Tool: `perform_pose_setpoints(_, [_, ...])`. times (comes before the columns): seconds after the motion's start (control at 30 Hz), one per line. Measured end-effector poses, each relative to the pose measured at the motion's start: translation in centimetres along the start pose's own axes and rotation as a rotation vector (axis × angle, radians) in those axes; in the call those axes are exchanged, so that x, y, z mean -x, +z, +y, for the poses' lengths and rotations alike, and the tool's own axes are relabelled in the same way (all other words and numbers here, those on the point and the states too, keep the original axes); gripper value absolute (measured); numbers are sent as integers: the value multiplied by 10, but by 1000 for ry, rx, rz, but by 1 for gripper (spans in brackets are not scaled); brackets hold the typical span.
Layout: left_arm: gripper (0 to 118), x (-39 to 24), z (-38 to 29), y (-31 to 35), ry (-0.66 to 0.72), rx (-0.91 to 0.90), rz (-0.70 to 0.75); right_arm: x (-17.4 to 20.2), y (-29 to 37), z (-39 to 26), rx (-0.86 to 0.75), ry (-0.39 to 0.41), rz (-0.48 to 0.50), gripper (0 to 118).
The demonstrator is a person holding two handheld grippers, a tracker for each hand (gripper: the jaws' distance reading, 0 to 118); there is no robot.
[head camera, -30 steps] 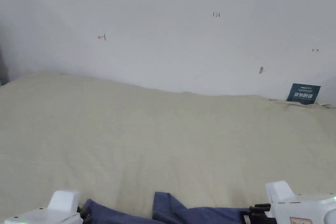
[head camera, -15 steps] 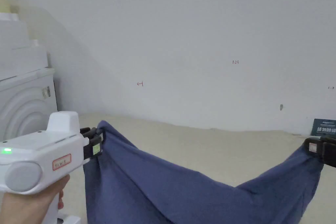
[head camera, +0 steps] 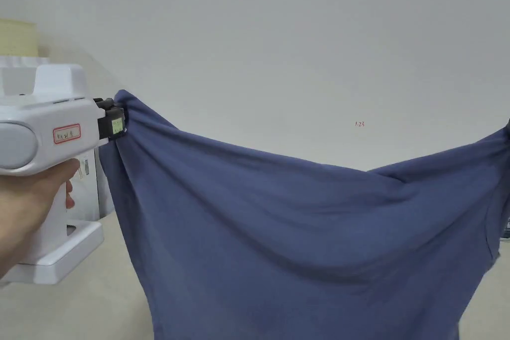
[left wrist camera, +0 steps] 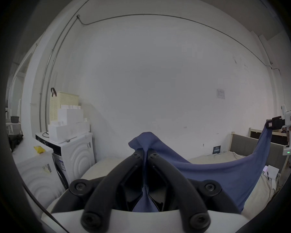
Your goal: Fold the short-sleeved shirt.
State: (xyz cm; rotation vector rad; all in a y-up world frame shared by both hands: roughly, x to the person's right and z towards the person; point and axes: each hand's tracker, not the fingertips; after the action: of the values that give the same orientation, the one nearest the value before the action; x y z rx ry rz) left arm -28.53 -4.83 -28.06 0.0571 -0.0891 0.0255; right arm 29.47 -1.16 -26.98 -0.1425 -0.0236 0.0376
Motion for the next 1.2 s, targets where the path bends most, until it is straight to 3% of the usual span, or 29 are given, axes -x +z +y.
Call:
perform_pose_setpoints(0.13, [2, 5, 10, -11, 22, -2, 17, 4, -5, 14, -33, 2, -64, 4])
perform_pose_setpoints(0.57, [2, -4, 4, -47, 15, 21, 23, 5, -35, 19, -50, 19, -79, 4])
perform_pose_setpoints(1.1, [1, -16, -21, -193, 5, 149, 53, 12, -170, 27, -3, 43, -107, 4])
perform_pose_setpoints(1.17, [1, -16, -25, -214, -5, 156, 25, 15, -190, 32, 29, 26, -112, 4])
perform_pose_setpoints(1.2, [1, -17, -27, -224, -48, 175, 26, 17, -195, 32, 25, -49, -100, 4])
